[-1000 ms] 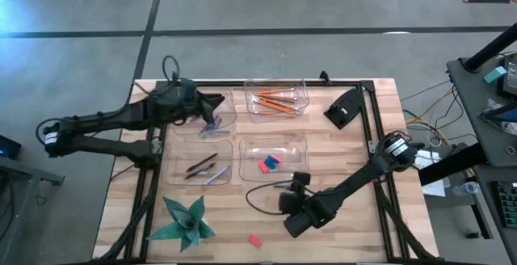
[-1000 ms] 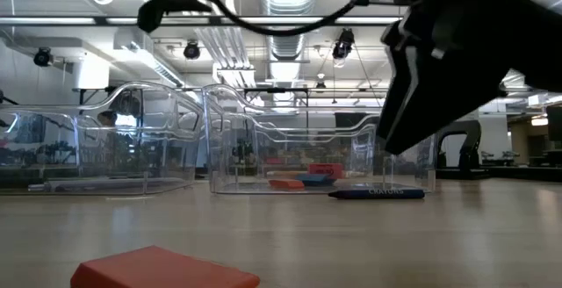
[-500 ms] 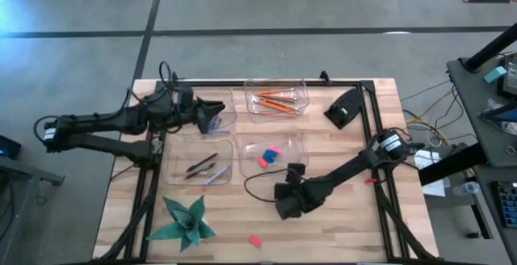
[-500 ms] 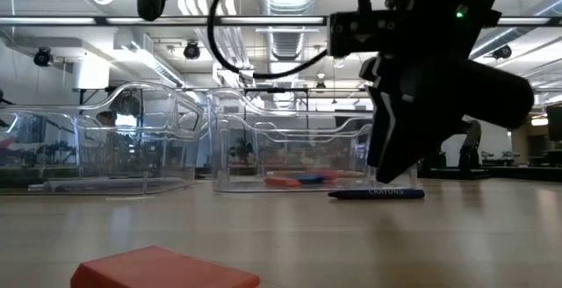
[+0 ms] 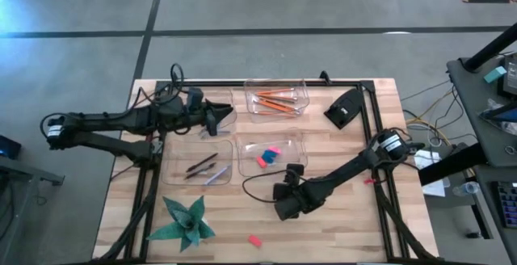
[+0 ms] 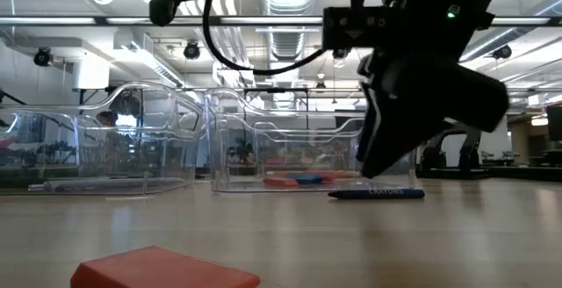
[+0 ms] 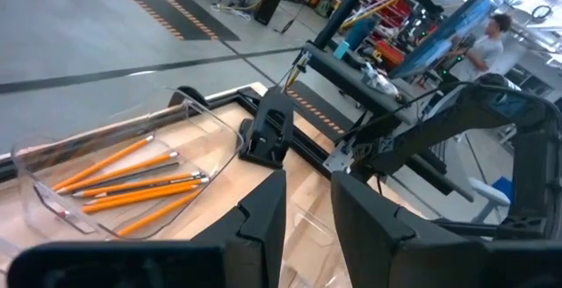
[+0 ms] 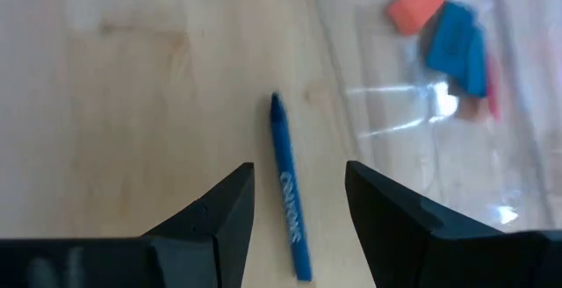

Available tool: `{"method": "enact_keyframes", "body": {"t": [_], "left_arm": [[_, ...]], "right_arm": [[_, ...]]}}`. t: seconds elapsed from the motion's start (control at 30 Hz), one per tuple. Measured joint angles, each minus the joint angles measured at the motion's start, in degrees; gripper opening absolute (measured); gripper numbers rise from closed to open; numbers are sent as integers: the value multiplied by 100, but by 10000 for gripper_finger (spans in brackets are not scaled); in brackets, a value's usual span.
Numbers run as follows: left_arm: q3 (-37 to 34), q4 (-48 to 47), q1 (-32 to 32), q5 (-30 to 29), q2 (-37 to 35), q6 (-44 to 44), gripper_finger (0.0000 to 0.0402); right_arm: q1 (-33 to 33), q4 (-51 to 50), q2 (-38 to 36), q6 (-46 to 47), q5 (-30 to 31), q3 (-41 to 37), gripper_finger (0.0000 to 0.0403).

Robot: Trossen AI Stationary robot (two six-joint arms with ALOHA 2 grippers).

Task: Sort crayons/erasers/pens/pencils in bins
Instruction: Put the blue crayon into the top left transparent bin

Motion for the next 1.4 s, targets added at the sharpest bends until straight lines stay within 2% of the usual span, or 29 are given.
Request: {"method": "enact_keyframes", "body": {"t": [0.1, 0.23, 0.37, 0.47, 0.73, 0.93, 1.03, 1.17, 1.27, 1.4], "left_arm": [[1, 1, 0, 9, 7, 0, 80], [6, 11, -3, 13, 3, 0, 80], [6, 16, -27, 15, -17, 0, 80], [6, 45, -46, 17, -17, 0, 80], [6, 116, -74, 19, -3, -9, 80], [6, 123, -76, 20, -3, -22, 80], [7, 140, -76, 20, -3, -21, 80], [8, 140, -81, 20, -3, -20, 80], [8, 140, -81, 20, -3, -17, 80], [8, 140, -79, 20, -3, -17, 80]], "right_arm": [[110, 19, -67, 13, 411, 115, 171], [355, 41, -210, 161, 467, 195, 171], [654, 9, -202, 334, 561, 25, 171], [765, 79, -202, 509, 862, -225, 171], [679, 1725, -169, 876, 947, -1066, 171], [463, 1970, -169, 999, 1000, -1237, 171], [326, 1979, -170, 1335, 739, -1351, 171], [103, 2020, -215, 1841, -168, -1464, 171], [82, 2015, -215, 1913, -221, -1458, 171], [102, 1943, -206, 1398, -338, -1264, 171]]}}
